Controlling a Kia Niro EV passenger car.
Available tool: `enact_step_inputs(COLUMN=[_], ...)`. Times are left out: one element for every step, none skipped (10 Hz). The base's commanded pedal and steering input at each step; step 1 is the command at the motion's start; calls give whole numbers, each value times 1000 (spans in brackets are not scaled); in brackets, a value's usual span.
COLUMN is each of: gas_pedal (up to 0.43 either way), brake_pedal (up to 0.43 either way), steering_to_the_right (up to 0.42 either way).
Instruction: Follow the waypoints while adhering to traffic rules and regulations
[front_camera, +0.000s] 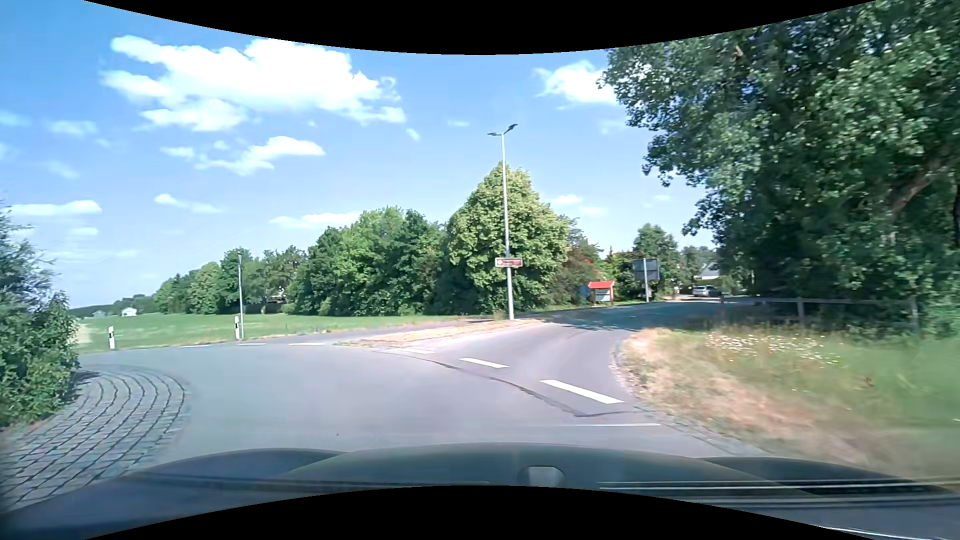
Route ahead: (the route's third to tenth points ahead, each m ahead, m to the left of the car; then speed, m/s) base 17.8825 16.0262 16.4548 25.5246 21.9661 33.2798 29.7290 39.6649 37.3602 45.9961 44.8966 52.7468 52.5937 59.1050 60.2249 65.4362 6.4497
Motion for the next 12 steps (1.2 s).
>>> enact_step_inputs(gas_pedal=[67, 67, 67, 67, 67, 67, 67, 87, 98, 110, 110, 110], brake_pedal=[6, 6, 6, 6, 6, 6, 6, 6, 6, 6, 6, 6], steering_to_the_right=[-294, -294, -294, -294, -294, -293, -291, -290, -290, -290, -290, -290])
